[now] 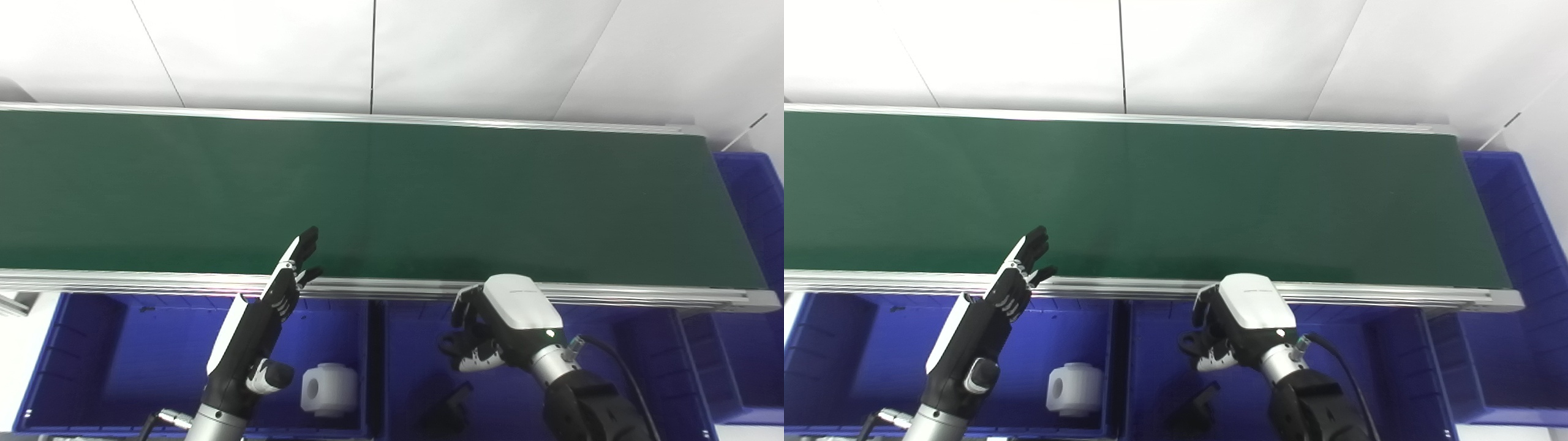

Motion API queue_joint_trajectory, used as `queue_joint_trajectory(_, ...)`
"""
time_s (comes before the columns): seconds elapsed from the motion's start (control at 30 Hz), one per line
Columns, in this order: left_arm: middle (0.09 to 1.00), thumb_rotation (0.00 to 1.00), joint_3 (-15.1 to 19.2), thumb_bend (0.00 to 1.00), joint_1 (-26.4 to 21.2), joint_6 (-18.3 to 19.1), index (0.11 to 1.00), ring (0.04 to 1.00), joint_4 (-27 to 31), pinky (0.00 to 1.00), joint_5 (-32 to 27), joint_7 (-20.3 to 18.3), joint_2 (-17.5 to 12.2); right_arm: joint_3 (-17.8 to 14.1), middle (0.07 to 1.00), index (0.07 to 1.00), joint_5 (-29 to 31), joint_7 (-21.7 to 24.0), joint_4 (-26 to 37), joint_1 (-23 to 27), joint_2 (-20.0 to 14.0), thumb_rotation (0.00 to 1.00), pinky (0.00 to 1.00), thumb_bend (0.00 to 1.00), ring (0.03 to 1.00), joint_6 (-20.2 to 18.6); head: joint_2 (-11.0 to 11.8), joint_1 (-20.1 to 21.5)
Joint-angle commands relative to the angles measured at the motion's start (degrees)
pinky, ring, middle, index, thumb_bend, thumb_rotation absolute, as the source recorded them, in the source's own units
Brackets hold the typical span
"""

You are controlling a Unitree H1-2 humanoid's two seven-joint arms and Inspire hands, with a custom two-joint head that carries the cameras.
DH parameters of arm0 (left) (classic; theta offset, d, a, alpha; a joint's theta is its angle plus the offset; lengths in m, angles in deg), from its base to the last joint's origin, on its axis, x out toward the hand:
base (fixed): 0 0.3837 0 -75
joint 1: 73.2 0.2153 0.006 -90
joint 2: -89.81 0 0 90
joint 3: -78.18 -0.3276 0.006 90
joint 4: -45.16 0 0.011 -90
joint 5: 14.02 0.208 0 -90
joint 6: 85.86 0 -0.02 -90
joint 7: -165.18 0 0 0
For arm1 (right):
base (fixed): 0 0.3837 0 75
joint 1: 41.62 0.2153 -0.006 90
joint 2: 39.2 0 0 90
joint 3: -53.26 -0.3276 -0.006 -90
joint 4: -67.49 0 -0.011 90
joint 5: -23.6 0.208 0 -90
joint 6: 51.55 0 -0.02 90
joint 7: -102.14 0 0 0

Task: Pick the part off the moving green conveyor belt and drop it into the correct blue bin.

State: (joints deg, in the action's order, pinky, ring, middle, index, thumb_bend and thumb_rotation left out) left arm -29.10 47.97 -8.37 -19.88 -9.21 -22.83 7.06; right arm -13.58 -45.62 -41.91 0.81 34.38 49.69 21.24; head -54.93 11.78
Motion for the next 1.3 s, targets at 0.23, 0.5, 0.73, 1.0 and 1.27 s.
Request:
queue_joint_trajectory(0.23, 1.0, 0.95, 0.09, 0.99, 0.01, -0.04, 1.0, 0.998, 1.44, 0.91, -0.11, -0.41, 0.09, -1.77, 0.846, 0.784, -8.68, 17.22, 3.61, 1.04, 1.87, 0.68, 0.76, 0.95, 0.816, -1.37, -0.52, -0.62)
queue_joint_trajectory(0.5, 1.0, 0.95, 0.17, 0.97, 0.18, -0.11, 1.0, 0.994, 1.24, 0.9, 0.3, -0.4, 0.12, -2.56, 0.853, 0.794, -9.08, 19.82, 4.69, 0.99, 2.09, 0.68, 0.8, 1.0, 0.828, 0.29, -0.17, -1.01)
queue_joint_trajectory(0.73, 0.999, 0.94, -0.15, 0.97, 0.46, 0.29, 1.0, 0.99, 1.15, 0.91, 0.39, -0.22, 0.76, -2.63, 0.853, 0.805, -8.79, 21.81, 7.77, 0.45, 1.98, 0.68, 0.73, 0.98, 0.805, 0.78, 0.16, -2.0)
queue_joint_trajectory(1.0, 1.0, 0.93, -0.91, 0.96, 0.19, -0.05, 1.0, 0.998, 0.14, 0.94, -0.02, -0.58, 1.14, -5.18, 0.822, 0.785, 6.87, 28.27, 22.03, -1.81, 5.1, 0.71, 0.68, 0.89, 0.804, -4.03, 0.89, -3.0)
queue_joint_trajectory(1.27, 1.0, 0.93, -1.22, 0.95, -0.45, -1.5, 1.0, 0.994, -1.55, 0.92, 0.17, -0.43, 1.28, -4.25, 0.742, 0.741, 16.94, 20.61, 26.86, -9.08, 16.12, 0.86, 0.58, 0.77, 0.687, -6.26, 1.41, -4.02)
